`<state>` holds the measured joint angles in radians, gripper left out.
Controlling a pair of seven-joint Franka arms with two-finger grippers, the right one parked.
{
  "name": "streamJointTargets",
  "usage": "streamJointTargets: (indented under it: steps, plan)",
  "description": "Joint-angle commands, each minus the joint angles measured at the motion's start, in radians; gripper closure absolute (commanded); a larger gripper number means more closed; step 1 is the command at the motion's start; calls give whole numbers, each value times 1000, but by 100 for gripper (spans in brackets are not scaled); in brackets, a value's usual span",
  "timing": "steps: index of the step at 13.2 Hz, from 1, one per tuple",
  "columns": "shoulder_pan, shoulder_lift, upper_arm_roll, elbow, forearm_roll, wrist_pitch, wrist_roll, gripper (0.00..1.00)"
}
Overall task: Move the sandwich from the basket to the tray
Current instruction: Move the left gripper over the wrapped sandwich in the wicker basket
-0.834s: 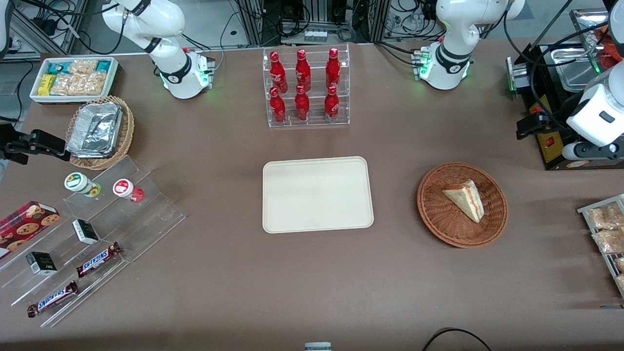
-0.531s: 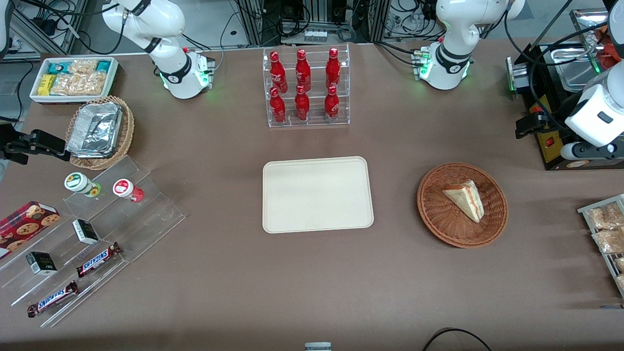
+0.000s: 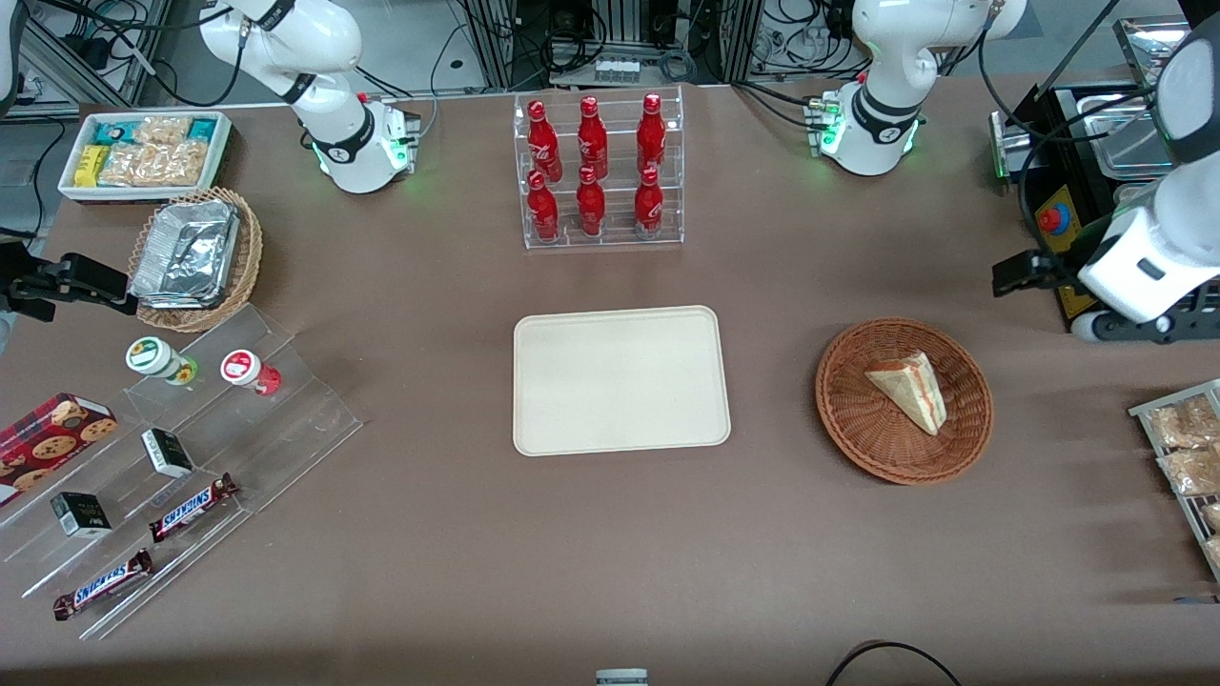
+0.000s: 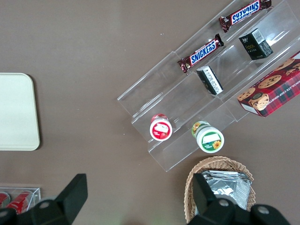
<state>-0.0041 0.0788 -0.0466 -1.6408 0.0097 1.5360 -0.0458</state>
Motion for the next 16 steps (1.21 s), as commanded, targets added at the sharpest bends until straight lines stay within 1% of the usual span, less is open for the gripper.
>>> streamJointTargets:
  steps: [1, 6, 10, 11, 14, 15, 16]
  plan:
    - [3, -10, -1, -103, 6, 105, -3, 0]
    - [-4, 3, -1, -293, 9, 338, -83, 0]
    - [-5, 1, -1, -411, 9, 481, -166, 0]
    - [-5, 1, -1, -431, 7, 504, -237, 0]
    - [-17, 21, -5, -456, 7, 567, -587, 0]
    - [-28, 32, -4, -459, 9, 578, -639, 0]
    - [-30, 42, -4, -461, 9, 585, -649, 0]
